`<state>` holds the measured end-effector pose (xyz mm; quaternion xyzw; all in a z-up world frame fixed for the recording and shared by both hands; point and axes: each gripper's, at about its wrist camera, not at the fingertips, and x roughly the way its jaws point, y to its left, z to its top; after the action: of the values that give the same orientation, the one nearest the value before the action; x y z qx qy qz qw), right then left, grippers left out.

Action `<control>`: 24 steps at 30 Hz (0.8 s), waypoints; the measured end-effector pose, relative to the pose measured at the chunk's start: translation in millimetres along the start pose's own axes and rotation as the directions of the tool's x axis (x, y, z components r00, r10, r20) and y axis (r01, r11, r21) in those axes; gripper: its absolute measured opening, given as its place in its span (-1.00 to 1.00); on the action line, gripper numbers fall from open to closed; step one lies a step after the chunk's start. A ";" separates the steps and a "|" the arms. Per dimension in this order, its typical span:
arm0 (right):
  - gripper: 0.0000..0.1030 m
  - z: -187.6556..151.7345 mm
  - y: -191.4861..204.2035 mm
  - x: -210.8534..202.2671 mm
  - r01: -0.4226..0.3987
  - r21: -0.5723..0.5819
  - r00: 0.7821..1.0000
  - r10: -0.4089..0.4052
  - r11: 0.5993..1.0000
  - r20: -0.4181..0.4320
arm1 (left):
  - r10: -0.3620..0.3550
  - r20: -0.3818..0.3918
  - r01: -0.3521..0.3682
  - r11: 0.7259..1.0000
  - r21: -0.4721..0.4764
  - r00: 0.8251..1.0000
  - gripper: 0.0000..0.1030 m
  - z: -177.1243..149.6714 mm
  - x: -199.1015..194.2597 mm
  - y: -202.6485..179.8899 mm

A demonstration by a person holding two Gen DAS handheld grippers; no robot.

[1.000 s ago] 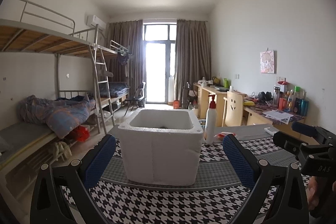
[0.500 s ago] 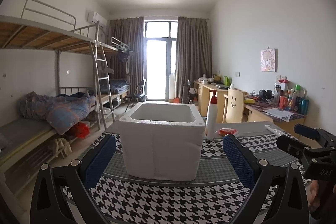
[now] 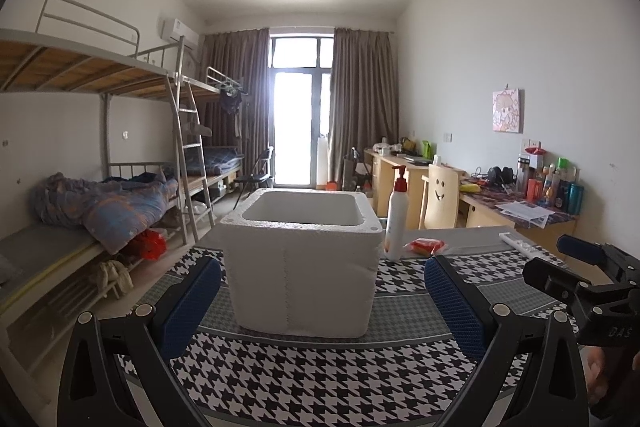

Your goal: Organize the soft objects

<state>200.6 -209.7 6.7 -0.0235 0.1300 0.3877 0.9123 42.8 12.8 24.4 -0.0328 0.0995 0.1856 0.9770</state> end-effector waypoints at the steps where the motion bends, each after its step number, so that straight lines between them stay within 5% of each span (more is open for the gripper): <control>1: 0.98 -0.2 -0.1 0.0 0.000 0.000 1.000 0.000 1.000 0.000 | -0.001 -0.001 0.001 1.000 -0.002 1.000 0.98 0.3 0.2 -0.2; 24: 0.98 0.5 1.0 0.2 -0.002 0.004 1.000 0.002 1.000 -0.007 | 0.002 -0.006 -0.002 1.000 -0.001 1.000 0.98 -3.4 1.4 -3.3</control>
<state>200.1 -208.8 7.2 -0.0230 0.1341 0.3883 0.9114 44.8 9.9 20.9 -0.0338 0.1026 0.1864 0.9765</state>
